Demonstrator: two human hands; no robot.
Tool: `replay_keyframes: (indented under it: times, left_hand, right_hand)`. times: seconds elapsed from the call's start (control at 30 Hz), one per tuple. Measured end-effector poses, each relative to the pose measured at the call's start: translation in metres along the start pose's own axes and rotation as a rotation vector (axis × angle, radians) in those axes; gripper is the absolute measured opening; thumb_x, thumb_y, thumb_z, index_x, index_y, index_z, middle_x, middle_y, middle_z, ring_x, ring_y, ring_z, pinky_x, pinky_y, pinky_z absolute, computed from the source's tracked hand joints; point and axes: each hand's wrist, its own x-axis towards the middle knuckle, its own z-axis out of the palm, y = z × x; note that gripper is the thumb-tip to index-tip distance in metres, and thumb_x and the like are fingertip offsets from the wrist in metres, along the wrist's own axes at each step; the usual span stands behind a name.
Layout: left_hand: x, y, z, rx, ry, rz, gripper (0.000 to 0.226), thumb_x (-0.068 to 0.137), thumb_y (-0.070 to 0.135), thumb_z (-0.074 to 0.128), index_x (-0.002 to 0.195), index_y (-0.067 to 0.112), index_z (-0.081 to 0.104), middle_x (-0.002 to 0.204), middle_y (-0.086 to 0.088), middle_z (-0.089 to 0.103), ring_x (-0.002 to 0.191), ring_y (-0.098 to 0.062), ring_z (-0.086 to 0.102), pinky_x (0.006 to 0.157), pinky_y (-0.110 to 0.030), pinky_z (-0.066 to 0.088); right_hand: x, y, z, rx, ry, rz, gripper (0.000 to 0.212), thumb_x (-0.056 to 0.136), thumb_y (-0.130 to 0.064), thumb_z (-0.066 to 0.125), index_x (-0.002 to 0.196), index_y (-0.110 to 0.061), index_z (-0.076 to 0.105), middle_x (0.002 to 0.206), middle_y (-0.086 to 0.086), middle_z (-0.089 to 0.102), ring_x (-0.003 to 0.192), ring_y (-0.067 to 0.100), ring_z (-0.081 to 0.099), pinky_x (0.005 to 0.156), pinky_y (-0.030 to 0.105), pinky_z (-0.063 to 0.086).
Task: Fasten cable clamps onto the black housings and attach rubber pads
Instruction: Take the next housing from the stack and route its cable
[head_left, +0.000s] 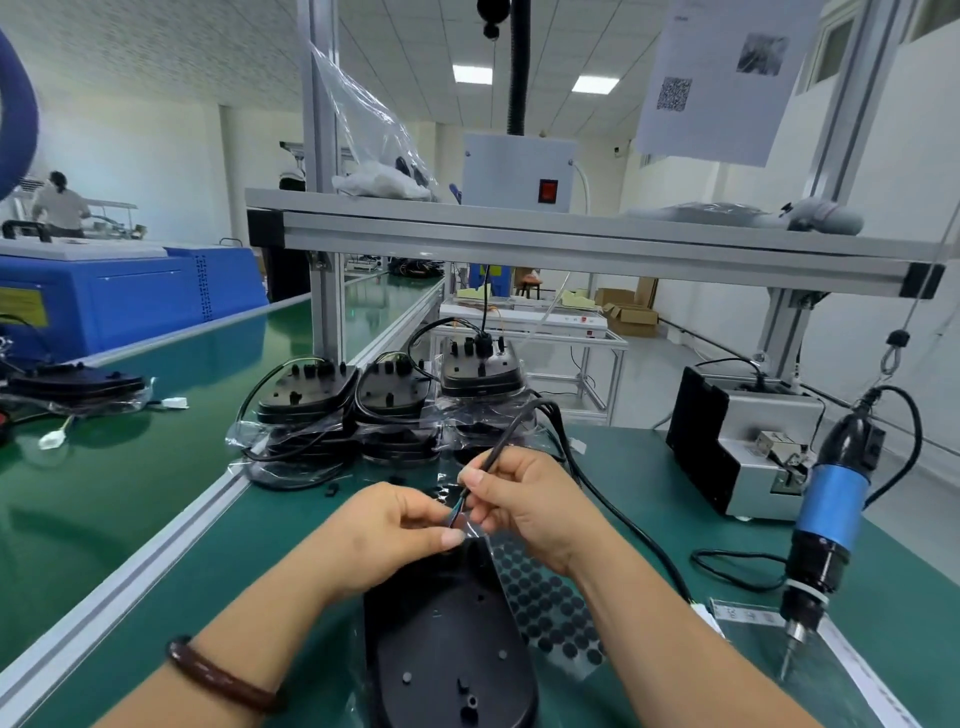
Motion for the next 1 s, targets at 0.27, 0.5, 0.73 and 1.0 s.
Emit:
replay_keyframes:
  times: [0.27, 0.5, 0.73, 1.0]
  left_hand:
    - [0.008, -0.005, 0.009, 0.099, 0.118, 0.004, 0.012, 0.081, 0.027, 0.075, 0.07, 0.022, 0.074, 0.061, 0.003, 0.048, 0.06, -0.008, 0.04, 0.059, -0.023, 0.034]
    - [0.011, -0.004, 0.011, 0.114, 0.137, 0.011, 0.016, 0.081, 0.024, 0.074, 0.064, 0.025, 0.074, 0.056, 0.007, 0.049, 0.054, -0.004, 0.04, 0.053, -0.016, 0.034]
    - [0.011, -0.004, 0.014, 0.11, 0.146, 0.019, 0.021, 0.082, 0.028, 0.073, 0.065, 0.015, 0.069, 0.053, 0.005, 0.039, 0.051, -0.007, 0.032, 0.05, -0.02, 0.028]
    - [0.01, 0.001, 0.026, 0.062, 0.292, -0.008, 0.026, 0.092, 0.037, 0.058, 0.073, 0.023, 0.071, 0.062, 0.009, 0.067, 0.049, 0.0, 0.046, 0.053, -0.016, 0.04]
  right_hand:
    - [-0.005, 0.006, 0.0, 0.018, 0.026, -0.015, 0.007, 0.092, -0.003, 0.06, 0.087, -0.006, 0.062, 0.059, -0.001, 0.064, 0.05, 0.009, 0.058, 0.048, 0.018, 0.048]
    - [-0.005, 0.003, 0.001, -0.075, 0.018, -0.042, 0.007, 0.091, -0.004, 0.064, 0.084, -0.006, 0.063, 0.057, 0.0, 0.064, 0.048, 0.008, 0.057, 0.046, 0.018, 0.046]
    - [-0.004, 0.008, 0.004, -0.081, 0.083, -0.034, 0.011, 0.086, -0.005, 0.07, 0.077, -0.01, 0.066, 0.053, -0.006, 0.063, 0.044, 0.002, 0.054, 0.045, 0.013, 0.043]
    - [-0.004, -0.01, -0.043, -0.338, 0.286, 0.19, 0.051, 0.076, -0.059, 0.07, 0.069, -0.008, 0.068, 0.058, -0.003, 0.066, 0.05, 0.005, 0.054, 0.049, 0.018, 0.044]
